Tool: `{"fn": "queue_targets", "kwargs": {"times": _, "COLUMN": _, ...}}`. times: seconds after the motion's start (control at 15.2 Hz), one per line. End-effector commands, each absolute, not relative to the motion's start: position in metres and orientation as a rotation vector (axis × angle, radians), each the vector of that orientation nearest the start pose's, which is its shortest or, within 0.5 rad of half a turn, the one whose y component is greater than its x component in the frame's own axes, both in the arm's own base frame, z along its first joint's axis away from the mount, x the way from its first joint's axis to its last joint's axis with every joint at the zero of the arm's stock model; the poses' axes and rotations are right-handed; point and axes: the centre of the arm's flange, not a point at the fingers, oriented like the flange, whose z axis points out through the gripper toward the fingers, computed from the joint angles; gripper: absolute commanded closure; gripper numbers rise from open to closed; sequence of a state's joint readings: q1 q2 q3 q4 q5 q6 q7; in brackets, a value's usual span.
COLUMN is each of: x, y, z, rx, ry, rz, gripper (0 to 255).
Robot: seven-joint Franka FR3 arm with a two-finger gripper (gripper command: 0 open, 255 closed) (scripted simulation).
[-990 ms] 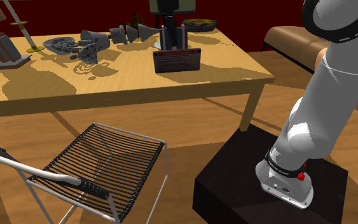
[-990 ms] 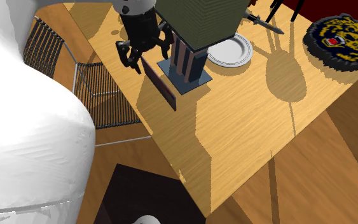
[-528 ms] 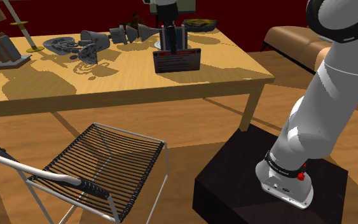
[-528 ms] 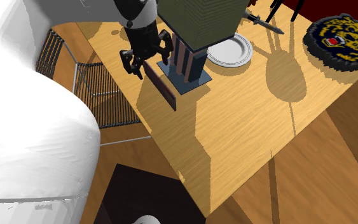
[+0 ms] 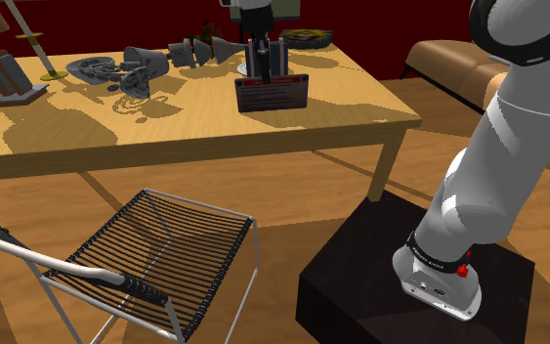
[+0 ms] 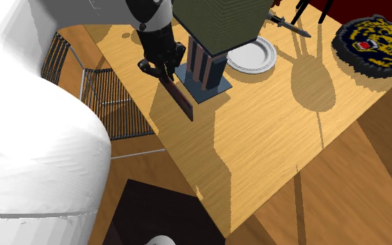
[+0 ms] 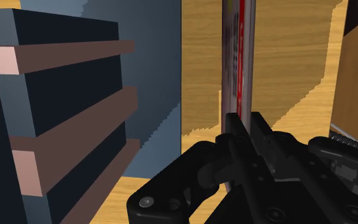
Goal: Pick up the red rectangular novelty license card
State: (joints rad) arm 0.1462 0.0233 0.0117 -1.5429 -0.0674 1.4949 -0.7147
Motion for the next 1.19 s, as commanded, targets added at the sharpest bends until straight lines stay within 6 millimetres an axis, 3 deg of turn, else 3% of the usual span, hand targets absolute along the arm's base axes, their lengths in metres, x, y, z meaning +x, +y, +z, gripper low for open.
{"fn": "queue_targets", "kwargs": {"times": 0.0, "x": 0.548, "y": 0.079, "z": 0.617, "rx": -2.887, "ry": -1.341, "rz": 0.142, "gripper": 255}}
{"fn": "queue_targets", "kwargs": {"times": 1.12, "x": 0.547, "y": 0.079, "z": 0.697, "rx": -2.887, "ry": -1.341, "rz": 0.142, "gripper": 255}}
